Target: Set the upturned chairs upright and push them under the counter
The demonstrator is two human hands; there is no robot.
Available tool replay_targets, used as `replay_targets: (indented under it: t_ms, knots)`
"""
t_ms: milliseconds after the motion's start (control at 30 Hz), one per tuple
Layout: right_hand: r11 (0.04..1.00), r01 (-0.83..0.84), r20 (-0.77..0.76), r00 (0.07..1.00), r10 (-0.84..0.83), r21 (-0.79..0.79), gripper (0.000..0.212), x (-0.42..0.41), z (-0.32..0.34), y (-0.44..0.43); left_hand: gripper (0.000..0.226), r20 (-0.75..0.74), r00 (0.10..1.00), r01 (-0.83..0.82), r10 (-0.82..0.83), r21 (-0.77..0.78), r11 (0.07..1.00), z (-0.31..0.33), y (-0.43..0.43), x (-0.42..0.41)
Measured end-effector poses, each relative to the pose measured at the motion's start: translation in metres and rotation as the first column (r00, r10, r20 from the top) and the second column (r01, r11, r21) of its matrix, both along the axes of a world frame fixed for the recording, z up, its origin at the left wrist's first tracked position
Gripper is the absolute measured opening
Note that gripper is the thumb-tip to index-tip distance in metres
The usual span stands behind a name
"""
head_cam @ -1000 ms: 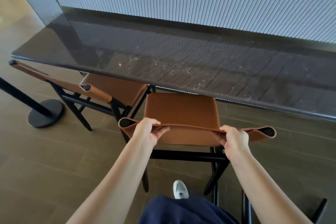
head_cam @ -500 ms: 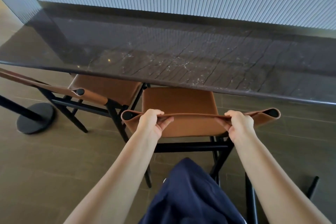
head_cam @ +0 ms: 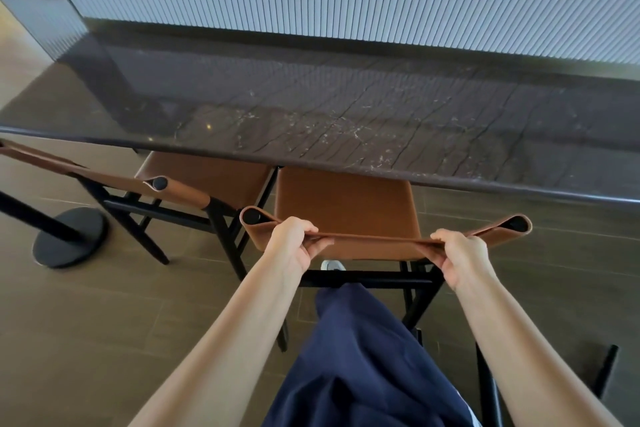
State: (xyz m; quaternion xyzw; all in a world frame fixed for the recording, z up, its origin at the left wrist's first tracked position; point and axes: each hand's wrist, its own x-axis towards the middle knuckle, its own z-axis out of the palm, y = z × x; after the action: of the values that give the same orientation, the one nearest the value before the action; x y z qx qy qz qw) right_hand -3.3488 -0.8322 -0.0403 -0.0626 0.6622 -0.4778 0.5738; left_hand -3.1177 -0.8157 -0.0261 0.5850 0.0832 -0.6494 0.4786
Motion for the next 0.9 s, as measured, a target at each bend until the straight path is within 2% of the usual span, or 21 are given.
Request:
replay_targets:
  t_ms: [300, 467, 533, 767, 900]
  knots:
    - [0.998, -0.043, -0.006, 0.999, 0.042, -0.035, 0.013, 0.009, -0.037, -0.042, 0.024, 0.026, 0.999, 0.030, -0.028, -0.070, 0.997, -0.027, -0.045, 0.009]
    - [0.995, -0.015, -0.026, 1.000, 0.012, -0.096, 0.021, 0.018, -0.030, -0.079, 0.017, 0.068, 0.993, 0.101, -0.094, -0.111, 0.989, -0.017, -0.082, 0.019]
    - [0.995, 0.003, -0.031, 1.000, -0.006, -0.102, 0.018, 0.021, -0.025, -0.089, 0.016, 0.090, 0.990, 0.116, -0.105, -0.117, 0.986, -0.014, -0.092, 0.020]
    - [0.997, 0.020, -0.027, 0.999, -0.022, -0.068, 0.016, 0.024, -0.031, -0.097, 0.022, 0.103, 0.983, 0.160, -0.150, -0.097, 0.982, -0.023, -0.110, 0.024]
    - [1.000, -0.017, 0.023, 1.000, 0.016, 0.011, 0.017, 0.035, -0.046, -0.093, 0.015, 0.061, 0.989, 0.135, -0.132, -0.045, 0.990, -0.047, -0.114, 0.035]
